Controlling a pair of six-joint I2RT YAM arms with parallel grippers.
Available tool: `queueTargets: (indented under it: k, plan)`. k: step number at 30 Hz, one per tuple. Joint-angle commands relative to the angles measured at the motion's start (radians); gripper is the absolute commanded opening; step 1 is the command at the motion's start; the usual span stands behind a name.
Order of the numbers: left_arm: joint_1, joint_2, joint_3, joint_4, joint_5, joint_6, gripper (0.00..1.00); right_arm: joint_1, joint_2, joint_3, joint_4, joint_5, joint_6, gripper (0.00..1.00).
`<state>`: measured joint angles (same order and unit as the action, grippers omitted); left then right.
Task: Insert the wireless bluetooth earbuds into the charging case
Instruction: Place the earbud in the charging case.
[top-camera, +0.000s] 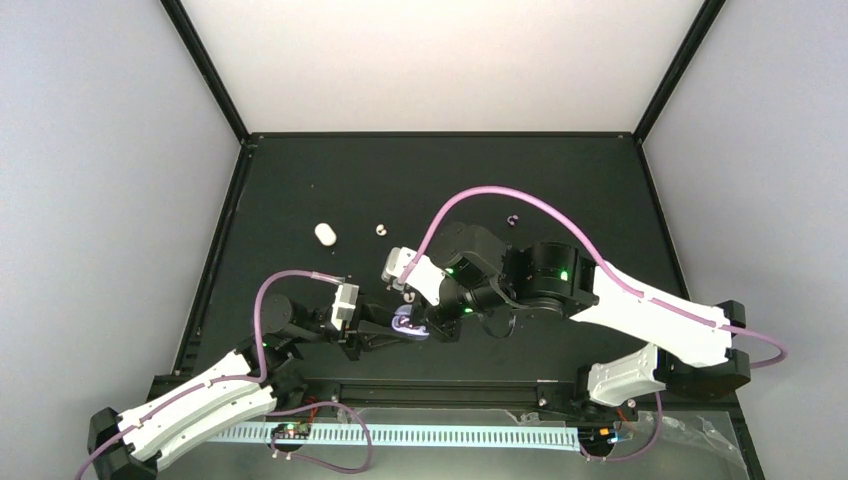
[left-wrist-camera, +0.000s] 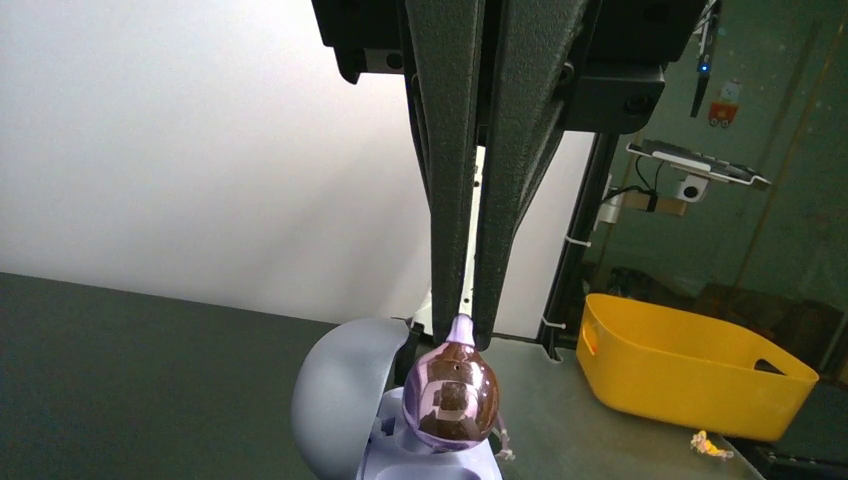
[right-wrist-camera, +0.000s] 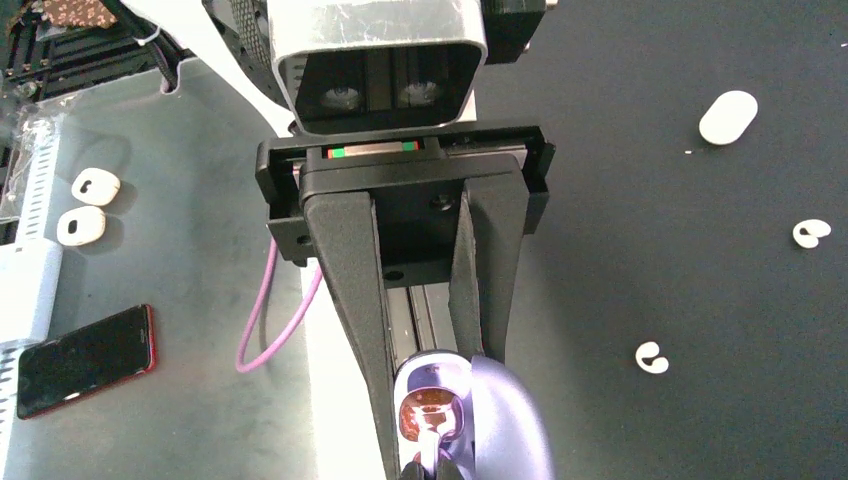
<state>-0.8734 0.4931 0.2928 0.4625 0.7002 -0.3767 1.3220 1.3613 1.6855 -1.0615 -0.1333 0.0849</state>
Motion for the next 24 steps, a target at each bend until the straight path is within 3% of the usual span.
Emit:
queueTargets:
  k: [1,24]
  plan:
    - [-0.010,0.003,0.005,0.029,0.008,0.020,0.02,0.006,0.013,0.032,0.009,0.003,-0.011,0.01]
    - [-0.015,-0.009,0.009,0.028,-0.001,0.017,0.02,0.005,0.040,0.024,0.000,-0.017,-0.010,0.01]
